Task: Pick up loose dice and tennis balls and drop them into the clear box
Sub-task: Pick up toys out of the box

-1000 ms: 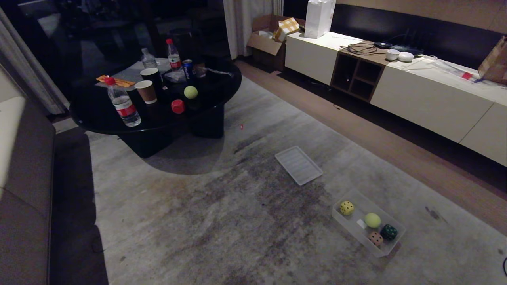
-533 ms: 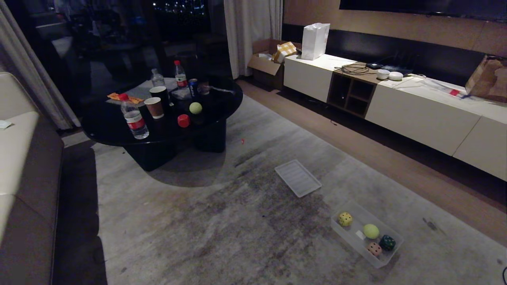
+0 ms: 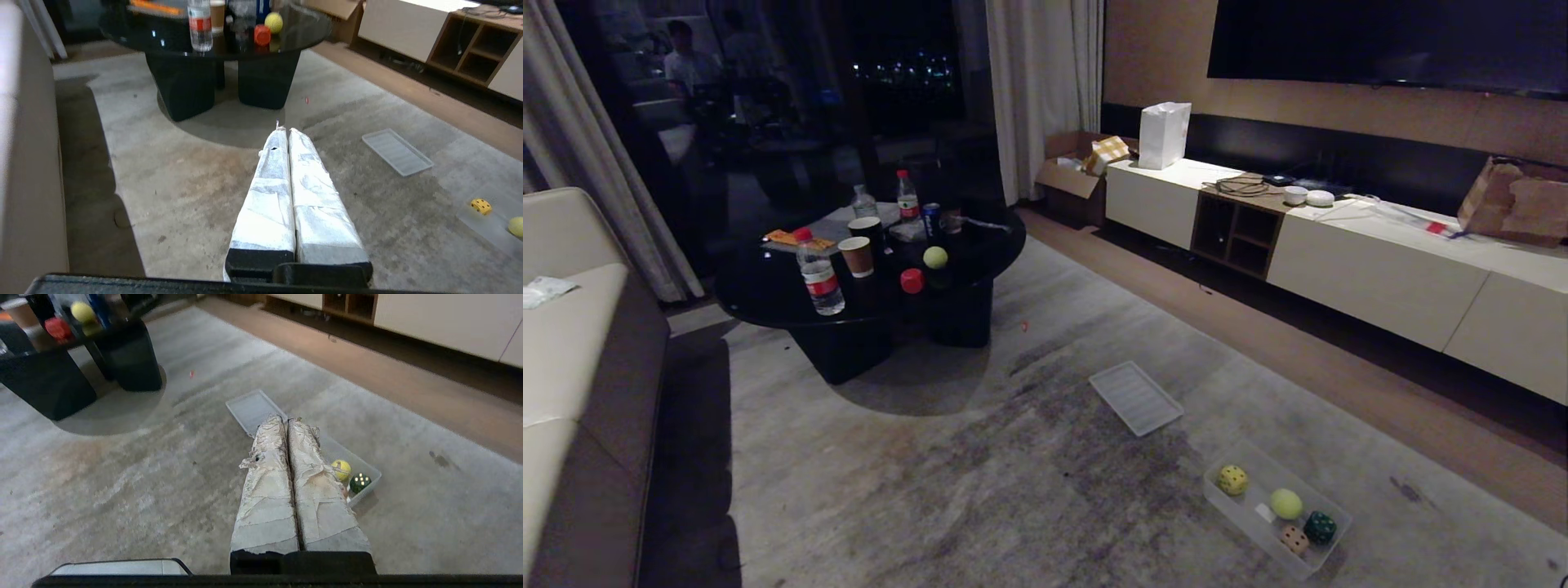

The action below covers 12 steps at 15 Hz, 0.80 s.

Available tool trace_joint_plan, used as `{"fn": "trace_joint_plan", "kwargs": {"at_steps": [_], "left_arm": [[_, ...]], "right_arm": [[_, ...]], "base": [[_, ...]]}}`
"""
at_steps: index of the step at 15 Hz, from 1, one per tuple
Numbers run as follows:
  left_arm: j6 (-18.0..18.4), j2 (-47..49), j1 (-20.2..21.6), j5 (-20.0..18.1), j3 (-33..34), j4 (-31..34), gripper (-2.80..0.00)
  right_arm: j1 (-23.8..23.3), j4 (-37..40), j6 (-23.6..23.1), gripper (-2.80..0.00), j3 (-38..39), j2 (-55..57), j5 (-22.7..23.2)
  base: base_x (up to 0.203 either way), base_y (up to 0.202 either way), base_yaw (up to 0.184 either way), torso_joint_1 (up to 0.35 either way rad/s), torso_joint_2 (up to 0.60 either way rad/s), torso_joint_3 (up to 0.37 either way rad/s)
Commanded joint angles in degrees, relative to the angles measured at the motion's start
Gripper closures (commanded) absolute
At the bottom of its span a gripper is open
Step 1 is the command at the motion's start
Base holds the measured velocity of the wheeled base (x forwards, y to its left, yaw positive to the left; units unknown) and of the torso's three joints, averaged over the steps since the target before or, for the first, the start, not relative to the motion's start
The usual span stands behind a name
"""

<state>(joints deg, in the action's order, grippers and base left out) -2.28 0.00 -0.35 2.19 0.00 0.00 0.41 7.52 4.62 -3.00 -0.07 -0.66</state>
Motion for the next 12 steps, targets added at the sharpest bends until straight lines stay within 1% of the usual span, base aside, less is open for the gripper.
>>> {"fn": "trace_joint_plan", "kwargs": {"at_steps": [1,4,6,12], "left_arm": [[0.35,0.09,0.0,-0.26,0.09,0.09,0.0],[0.87,0.09,0.0,-0.44,0.09,0.0,0.0],[1.4,0.09,0.0,-0.44,0.09,0.0,0.0],[1.05,0.09,0.0,-0.26,0.09,0.0,0.0]], "right_arm": [[0.02,0.12,-0.05,0.0,0.01,0.07,-0.04],[0.02,0.12,-0.14,0.0,0.01,0.07,-0.04],[0.02,0.04,-0.14,0.0,0.01,0.07,-0.04],[0.02,-0.05,-0.23,0.0,0.01,0.07,0.04]], "base": [[0.0,0.0,0.0,0.004,0.0,0.21],[0.0,0.0,0.0,0.004,0.0,0.146],[0.0,0.0,0.0,0.005,0.0,0.037],[0.0,0.0,0.0,0.0,0.0,0.0]]}}
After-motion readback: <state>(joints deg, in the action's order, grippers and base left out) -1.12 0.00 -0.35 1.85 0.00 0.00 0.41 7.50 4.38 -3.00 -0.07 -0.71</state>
